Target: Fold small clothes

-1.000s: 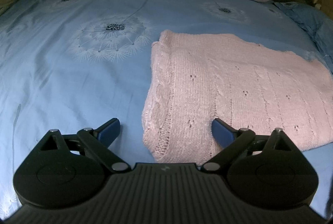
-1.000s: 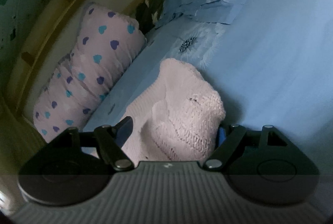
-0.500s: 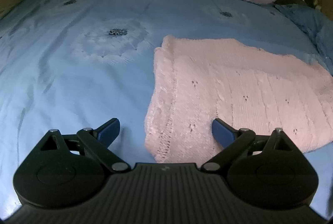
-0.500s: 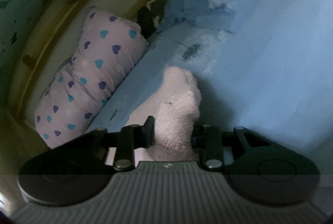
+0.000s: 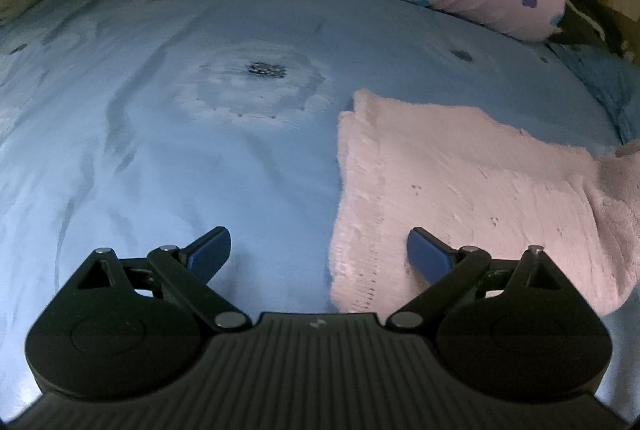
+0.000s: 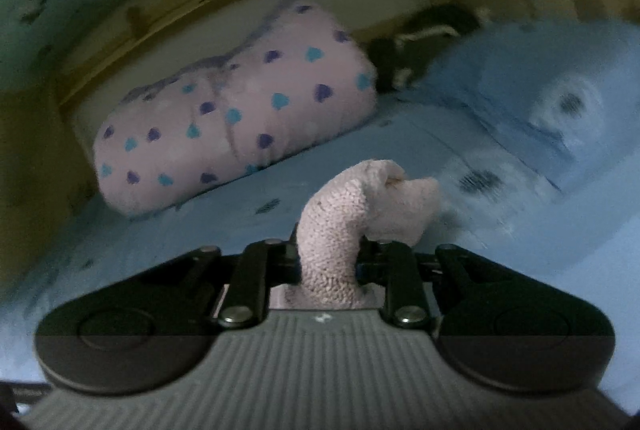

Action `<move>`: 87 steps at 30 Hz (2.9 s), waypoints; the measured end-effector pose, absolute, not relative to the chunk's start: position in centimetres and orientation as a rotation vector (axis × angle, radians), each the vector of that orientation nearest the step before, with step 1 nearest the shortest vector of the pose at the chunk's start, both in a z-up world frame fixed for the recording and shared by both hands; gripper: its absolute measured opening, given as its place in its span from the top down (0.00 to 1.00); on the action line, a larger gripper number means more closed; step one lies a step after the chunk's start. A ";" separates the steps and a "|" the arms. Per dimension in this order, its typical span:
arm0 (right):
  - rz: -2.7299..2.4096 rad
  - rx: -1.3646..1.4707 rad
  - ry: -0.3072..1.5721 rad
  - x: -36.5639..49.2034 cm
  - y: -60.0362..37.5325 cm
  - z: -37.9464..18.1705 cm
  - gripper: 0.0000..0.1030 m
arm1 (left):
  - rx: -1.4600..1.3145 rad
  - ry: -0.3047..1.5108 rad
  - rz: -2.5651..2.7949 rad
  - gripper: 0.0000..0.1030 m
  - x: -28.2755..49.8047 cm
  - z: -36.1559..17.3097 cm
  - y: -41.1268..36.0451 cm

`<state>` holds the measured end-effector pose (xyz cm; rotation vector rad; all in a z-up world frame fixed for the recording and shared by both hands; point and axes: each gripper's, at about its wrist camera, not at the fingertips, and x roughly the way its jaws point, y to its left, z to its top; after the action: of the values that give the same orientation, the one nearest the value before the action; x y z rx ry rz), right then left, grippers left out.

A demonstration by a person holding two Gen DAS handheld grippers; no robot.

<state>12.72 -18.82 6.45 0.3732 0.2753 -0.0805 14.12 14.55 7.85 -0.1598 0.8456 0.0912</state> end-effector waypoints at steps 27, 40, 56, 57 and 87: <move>0.293 0.223 0.383 16.6 -3.9 5.9 0.81 | -0.222 0.767 0.240 0.05 12.4 9.8 20.1; 0.545 -0.078 0.442 13.1 4.6 2.3 0.69 | -0.303 0.716 0.228 0.05 11.5 10.8 21.3; 0.421 0.110 0.366 8.4 -7.5 6.9 0.46 | -0.329 0.676 -0.045 0.15 15.3 9.2 12.9; 0.381 0.139 0.357 8.8 -8.6 6.8 0.45 | -0.334 0.684 -0.051 0.17 15.7 8.8 12.5; 0.384 0.310 0.572 23.3 -8.3 2.1 0.55 | -0.293 0.623 0.030 0.87 17.1 7.8 13.7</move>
<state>23.32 -8.34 2.05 0.3097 0.5722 0.3842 17.07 13.68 7.81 -0.2926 0.6225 0.0298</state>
